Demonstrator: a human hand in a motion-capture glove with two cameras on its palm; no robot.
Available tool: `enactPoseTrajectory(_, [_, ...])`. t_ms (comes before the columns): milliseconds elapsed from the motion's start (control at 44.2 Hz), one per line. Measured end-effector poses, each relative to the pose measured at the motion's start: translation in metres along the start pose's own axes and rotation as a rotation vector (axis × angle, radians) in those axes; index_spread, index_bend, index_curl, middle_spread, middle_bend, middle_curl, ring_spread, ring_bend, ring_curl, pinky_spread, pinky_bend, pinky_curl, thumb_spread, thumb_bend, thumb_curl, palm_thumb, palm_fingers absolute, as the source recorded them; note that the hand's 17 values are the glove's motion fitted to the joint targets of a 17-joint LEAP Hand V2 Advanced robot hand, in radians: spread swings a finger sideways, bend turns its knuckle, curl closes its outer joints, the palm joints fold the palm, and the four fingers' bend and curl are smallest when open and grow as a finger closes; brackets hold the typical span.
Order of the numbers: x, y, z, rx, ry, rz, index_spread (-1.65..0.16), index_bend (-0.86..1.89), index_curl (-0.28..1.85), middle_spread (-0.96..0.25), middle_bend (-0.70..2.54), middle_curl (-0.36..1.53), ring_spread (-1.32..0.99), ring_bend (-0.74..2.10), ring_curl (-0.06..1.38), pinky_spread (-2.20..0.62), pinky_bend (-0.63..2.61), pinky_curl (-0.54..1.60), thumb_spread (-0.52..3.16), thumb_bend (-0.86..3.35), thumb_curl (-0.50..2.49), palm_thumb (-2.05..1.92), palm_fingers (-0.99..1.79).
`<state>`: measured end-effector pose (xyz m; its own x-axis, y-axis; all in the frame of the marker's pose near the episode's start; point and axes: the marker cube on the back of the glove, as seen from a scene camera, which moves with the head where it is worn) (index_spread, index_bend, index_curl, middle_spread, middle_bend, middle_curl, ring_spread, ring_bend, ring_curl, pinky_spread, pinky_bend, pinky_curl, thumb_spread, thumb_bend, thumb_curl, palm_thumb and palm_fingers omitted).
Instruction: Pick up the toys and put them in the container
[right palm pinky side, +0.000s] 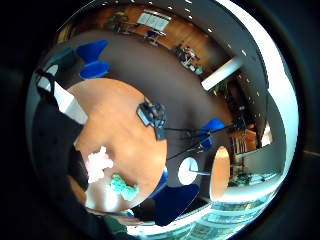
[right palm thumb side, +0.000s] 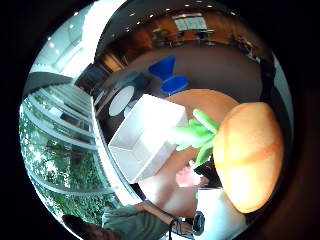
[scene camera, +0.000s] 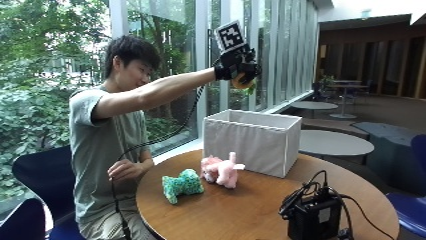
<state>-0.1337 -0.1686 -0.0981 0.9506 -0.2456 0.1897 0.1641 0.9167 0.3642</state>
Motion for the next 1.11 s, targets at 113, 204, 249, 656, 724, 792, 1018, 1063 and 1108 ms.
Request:
enactPoseTrajectory(113, [-0.061, -0.022, 0.022, -0.005, 0.062, 0.081, -0.33, 0.89, 0.58, -0.21, 1.09, 0.75, -0.35, 1.32, 0.59, -0.33, 1.06, 0.46, 0.37, 0.10, 0.84, 0.66, 1.04])
enactPoseTrajectory(204, [-0.105, -0.027, 0.037, -0.023, 0.041, -0.055, -0.33, 0.89, 0.62, -0.21, 1.10, 0.76, -0.35, 1.33, 0.60, -0.33, 1.06, 0.47, 0.35, 0.09, 0.87, 0.66, 1.02])
enactPoseTrajectory(249, [-0.114, -0.033, 0.048, -0.038, 0.064, -0.047, -0.33, 0.89, 0.63, -0.21, 1.10, 0.76, -0.35, 1.33, 0.60, -0.33, 1.07, 0.48, 0.34, 0.09, 0.88, 0.66, 1.02])
enactPoseTrajectory(656, [-0.188, -0.046, 0.115, -0.139, 0.190, -0.207, -0.34, 0.84, 0.77, -0.20, 1.11, 0.80, -0.34, 1.36, 0.63, -0.33, 1.11, 0.50, 0.28, 0.05, 0.97, 0.64, 0.96])
enactPoseTrajectory(724, [-0.208, -0.049, 0.121, -0.157, 0.137, -0.149, -0.34, 0.82, 0.79, -0.20, 1.10, 0.80, -0.34, 1.35, 0.63, -0.34, 1.12, 0.51, 0.29, 0.04, 0.98, 0.64, 0.95])
enactPoseTrajectory(792, [-0.212, -0.046, 0.127, -0.223, 0.150, -0.182, -0.34, 0.78, 0.81, -0.20, 1.09, 0.80, -0.33, 1.35, 0.63, -0.34, 1.13, 0.51, 0.30, 0.02, 0.99, 0.63, 0.92])
enactPoseTrajectory(1018, [-0.224, -0.035, 0.136, -0.469, 0.108, -0.318, -0.24, 0.06, 0.61, -0.12, 0.43, 0.60, -0.21, 1.09, 0.56, -0.21, 1.37, 0.55, 0.82, -0.06, 0.87, 0.34, -0.38])
enactPoseTrajectory(1063, [-0.236, -0.036, 0.133, -0.453, 0.068, -0.292, -0.23, 0.04, 0.53, -0.09, 0.35, 0.56, -0.18, 0.97, 0.50, -0.16, 1.33, 0.51, 0.90, -0.06, 0.83, 0.29, -0.38])
enactPoseTrajectory(1108, [-0.247, -0.037, 0.128, -0.434, 0.043, -0.255, -0.21, 0.05, 0.49, -0.07, 0.30, 0.53, -0.15, 0.89, 0.46, -0.13, 1.31, 0.49, 0.98, -0.05, 0.79, 0.26, -0.36])
